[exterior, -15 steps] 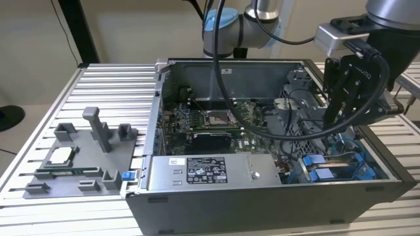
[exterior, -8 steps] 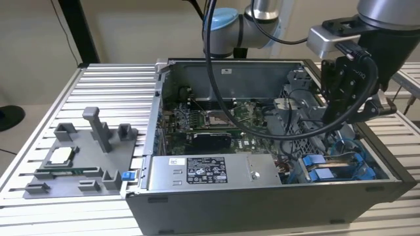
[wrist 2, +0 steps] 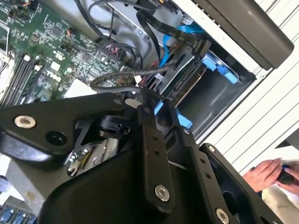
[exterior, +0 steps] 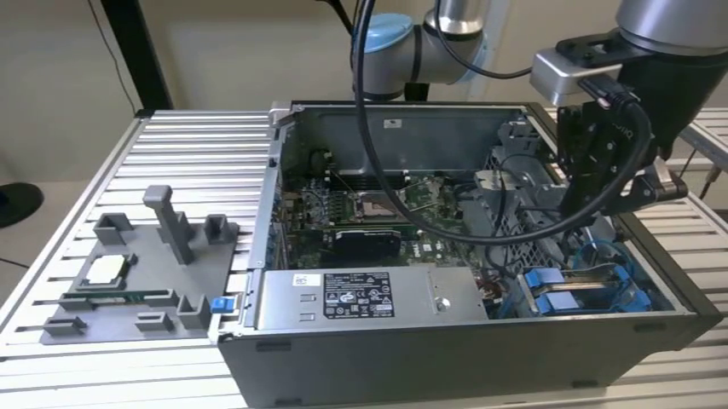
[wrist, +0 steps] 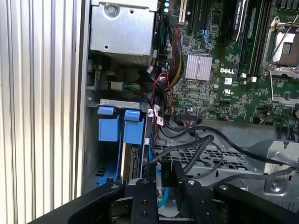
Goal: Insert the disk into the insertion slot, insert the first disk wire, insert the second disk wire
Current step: 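Insert the first disk wire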
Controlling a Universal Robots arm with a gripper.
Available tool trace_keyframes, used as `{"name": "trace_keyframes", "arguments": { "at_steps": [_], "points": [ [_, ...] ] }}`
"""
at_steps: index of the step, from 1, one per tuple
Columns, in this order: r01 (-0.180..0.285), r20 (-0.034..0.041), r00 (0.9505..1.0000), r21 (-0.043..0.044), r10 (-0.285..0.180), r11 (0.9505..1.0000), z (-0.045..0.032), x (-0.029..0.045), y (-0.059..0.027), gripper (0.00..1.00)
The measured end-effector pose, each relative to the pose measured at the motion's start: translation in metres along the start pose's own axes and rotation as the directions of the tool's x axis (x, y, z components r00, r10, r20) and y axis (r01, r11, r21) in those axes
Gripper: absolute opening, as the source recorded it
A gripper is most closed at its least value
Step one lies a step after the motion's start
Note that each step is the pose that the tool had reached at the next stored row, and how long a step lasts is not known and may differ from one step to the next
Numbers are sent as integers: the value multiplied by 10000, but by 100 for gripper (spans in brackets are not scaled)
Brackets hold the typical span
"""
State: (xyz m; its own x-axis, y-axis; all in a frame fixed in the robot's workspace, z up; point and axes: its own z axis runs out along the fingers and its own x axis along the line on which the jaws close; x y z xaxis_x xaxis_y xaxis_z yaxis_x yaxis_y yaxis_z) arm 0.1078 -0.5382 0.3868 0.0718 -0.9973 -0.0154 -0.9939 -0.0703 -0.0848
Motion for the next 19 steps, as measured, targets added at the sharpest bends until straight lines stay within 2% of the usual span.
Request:
{"name": "trace_keyframes", "arguments": {
  "at_steps": [9,16,17,19],
  "points": [
    [-143,40,9999,17,143,9999,-2,-41,51,100],
    [-189,45,9998,21,189,9998,6,-51,57,100],
    [-192,45,9998,21,192,9998,7,-51,58,0],
    [-199,46,9998,21,199,9998,9,-51,58,0]
  ]
}}
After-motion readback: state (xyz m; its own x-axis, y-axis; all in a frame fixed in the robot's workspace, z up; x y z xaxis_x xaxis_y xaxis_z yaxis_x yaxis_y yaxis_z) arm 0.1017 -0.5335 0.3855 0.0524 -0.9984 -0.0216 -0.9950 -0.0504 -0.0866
